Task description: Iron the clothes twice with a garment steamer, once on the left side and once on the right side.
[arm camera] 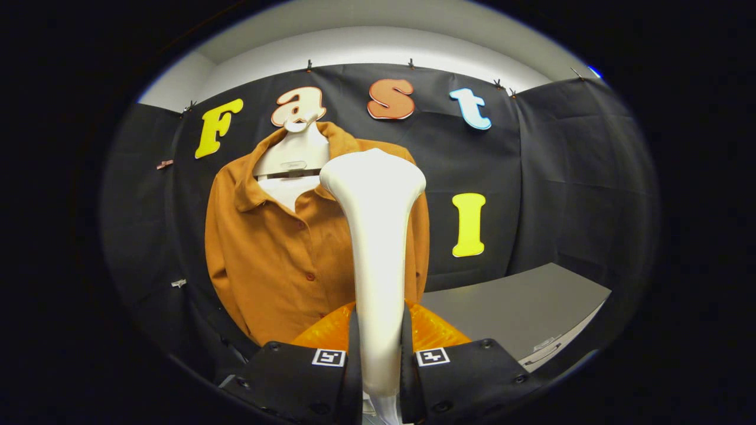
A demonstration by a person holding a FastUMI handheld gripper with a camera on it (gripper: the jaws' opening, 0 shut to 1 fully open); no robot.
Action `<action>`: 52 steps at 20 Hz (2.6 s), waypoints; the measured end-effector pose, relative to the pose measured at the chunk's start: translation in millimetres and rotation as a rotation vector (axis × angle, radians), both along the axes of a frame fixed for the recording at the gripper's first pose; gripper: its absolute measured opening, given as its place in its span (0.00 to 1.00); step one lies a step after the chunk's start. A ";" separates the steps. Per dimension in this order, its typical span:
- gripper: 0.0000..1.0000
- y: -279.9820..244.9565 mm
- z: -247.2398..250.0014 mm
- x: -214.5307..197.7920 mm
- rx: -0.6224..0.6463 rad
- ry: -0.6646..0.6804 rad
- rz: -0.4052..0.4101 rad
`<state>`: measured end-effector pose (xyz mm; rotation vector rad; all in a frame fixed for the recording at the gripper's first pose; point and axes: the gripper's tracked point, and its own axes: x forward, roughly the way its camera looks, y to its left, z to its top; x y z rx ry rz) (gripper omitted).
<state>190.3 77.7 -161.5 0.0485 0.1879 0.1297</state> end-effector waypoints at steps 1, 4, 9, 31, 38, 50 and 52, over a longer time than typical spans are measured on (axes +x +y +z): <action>0.29 5.8 -7.4 4.2 -0.009 -0.003 0.006; 0.29 16.2 -28.8 23.8 -0.038 -0.012 0.006; 0.29 16.5 -59.3 51.0 -0.075 0.023 -0.023; 0.29 16.4 -254.5 3.9 -0.113 0.442 -0.068; 0.29 6.7 -293.3 -21.2 -0.119 0.578 -0.081; 0.29 -0.6 -282.2 -49.3 -0.119 0.555 -0.064; 0.29 0.7 -268.6 -50.9 -0.115 0.511 -0.061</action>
